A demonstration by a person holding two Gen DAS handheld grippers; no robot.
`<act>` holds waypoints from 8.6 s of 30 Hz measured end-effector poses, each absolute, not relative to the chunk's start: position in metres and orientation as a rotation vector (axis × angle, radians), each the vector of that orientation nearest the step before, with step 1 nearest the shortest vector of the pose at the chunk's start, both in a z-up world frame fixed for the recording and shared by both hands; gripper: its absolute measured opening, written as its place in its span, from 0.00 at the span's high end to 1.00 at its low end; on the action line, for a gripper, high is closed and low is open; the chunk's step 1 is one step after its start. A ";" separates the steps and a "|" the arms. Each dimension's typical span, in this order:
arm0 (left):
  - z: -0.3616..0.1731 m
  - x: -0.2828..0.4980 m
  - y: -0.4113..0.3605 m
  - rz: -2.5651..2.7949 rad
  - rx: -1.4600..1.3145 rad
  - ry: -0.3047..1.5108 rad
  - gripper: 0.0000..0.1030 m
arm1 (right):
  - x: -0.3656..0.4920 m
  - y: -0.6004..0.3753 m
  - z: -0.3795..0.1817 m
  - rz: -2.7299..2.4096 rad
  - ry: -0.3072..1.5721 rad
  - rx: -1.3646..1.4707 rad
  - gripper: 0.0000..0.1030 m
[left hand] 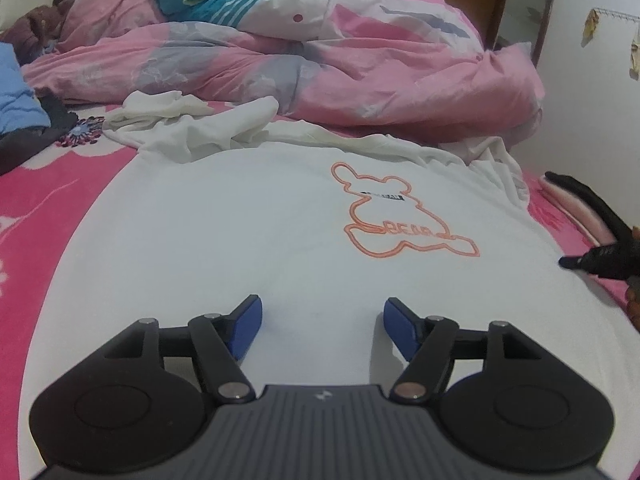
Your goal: Fold clothes
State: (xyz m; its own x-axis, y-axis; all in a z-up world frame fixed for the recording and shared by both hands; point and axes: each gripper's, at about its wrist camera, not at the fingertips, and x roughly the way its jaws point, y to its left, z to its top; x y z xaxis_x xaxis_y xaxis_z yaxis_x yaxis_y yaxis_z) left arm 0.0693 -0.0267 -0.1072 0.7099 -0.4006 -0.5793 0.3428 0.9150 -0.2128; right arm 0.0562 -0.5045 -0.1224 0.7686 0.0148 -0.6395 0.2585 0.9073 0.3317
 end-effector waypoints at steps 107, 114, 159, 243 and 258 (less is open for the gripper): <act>-0.113 0.004 -0.065 -0.683 0.123 0.622 0.19 | -0.193 -0.399 -0.041 -0.161 0.526 0.177 1.00; -0.113 0.005 -0.064 -0.685 0.115 0.623 0.19 | -0.317 -0.458 -0.053 -0.556 0.472 0.560 0.98; -0.108 0.010 -0.049 -0.692 0.069 0.648 0.20 | -0.127 -0.338 -0.068 -0.130 0.710 0.201 0.95; -0.037 0.118 0.015 -0.414 0.052 0.674 0.23 | -0.025 -0.306 -0.031 0.133 0.621 0.290 0.79; -0.104 0.178 -0.035 -0.550 0.076 0.700 0.23 | 0.128 -0.482 -0.071 -0.278 0.655 0.515 0.54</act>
State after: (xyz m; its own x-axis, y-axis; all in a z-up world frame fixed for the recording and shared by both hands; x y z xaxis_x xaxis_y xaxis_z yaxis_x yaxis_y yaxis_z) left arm 0.1783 -0.0354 -0.1041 0.6296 -0.4545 -0.6301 0.5042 0.8561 -0.1138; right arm 0.1281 -0.4825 -0.0707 0.7630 -0.0854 -0.6407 0.4013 0.8397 0.3659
